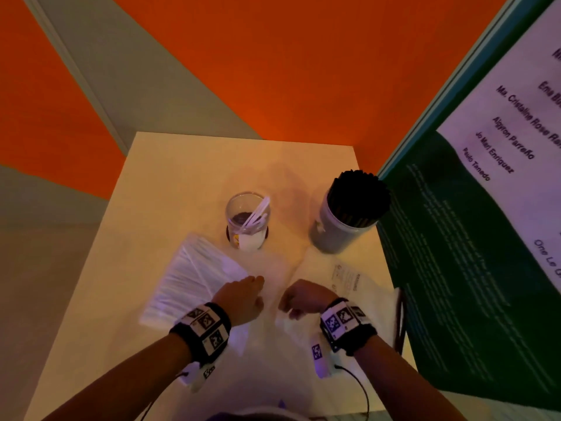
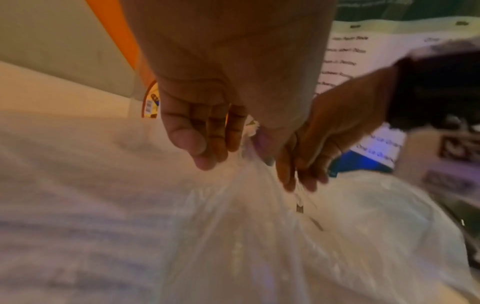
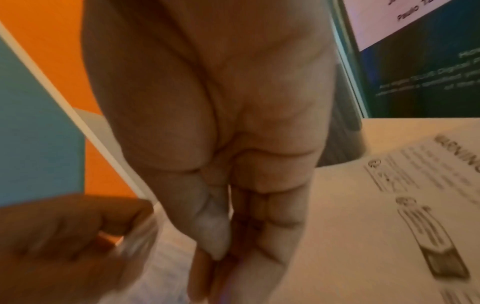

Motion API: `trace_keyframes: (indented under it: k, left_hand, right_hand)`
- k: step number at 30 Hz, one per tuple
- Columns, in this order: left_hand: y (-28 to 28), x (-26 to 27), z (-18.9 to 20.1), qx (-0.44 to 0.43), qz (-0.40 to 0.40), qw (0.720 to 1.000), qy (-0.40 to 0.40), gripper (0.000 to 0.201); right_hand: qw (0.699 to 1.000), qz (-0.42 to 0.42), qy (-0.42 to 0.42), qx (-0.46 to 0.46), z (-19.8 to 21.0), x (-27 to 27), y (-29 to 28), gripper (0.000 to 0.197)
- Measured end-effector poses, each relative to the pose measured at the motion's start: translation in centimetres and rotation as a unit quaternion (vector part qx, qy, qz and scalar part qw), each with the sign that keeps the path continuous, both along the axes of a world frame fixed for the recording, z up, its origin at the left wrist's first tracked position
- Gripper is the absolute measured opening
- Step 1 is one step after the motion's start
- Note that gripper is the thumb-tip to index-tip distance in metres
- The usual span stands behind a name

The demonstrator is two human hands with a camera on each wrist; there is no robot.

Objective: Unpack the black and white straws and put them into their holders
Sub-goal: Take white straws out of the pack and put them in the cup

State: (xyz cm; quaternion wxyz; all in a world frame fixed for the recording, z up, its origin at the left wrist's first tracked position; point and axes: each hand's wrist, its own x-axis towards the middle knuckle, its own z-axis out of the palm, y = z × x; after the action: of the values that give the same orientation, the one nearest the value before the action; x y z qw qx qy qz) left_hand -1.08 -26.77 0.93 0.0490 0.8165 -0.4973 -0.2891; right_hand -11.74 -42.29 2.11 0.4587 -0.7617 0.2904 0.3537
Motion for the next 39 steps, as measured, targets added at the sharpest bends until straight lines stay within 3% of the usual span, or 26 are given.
trace_keyframes:
  k: [2, 6, 10, 13, 16, 22, 28, 39]
  left_hand:
    - [0.7, 0.2, 0.8, -0.034, 0.044, 0.996, 0.063, 0.008]
    - [3.0, 0.6, 3.4, -0.103, 0.104, 0.976, 0.161, 0.012]
    - [5.2, -0.1, 5.1, -0.122, 0.134, 0.960, 0.211, 0.012]
    - [6.3, -0.6, 5.7, -0.138, 0.149, 0.950, 0.237, 0.012]
    - [7.0, -0.9, 5.9, -0.155, 0.152, 0.943, 0.251, 0.010]
    - [7.7, -0.9, 5.9, -0.176, 0.162, 0.939, 0.247, 0.009]
    - [8.1, -0.6, 5.6, -0.171, 0.160, 0.943, 0.237, 0.008]
    - [7.9, -0.4, 5.1, -0.153, 0.130, 0.952, 0.233, 0.012]
  right_hand:
    - [0.998, -0.006, -0.067, 0.017, -0.7, 0.1, 1.7, 0.032]
    - [0.972, 0.040, -0.200, -0.116, -2.7, 1.8, 5.1, 0.034]
    - [0.929, 0.154, -0.183, -0.283, -4.2, 3.1, 7.9, 0.043]
    - [0.904, 0.165, -0.194, -0.344, -4.1, 3.3, 9.5, 0.022]
    - [0.926, 0.183, -0.113, -0.311, -5.0, 3.1, 10.7, 0.026]
    - [0.945, 0.137, -0.122, -0.271, -5.0, 3.6, 11.5, 0.030]
    - [0.946, 0.148, -0.108, -0.268, -4.0, 3.6, 11.5, 0.032]
    - [0.913, 0.256, -0.074, -0.310, -0.6, 3.1, 10.4, 0.035]
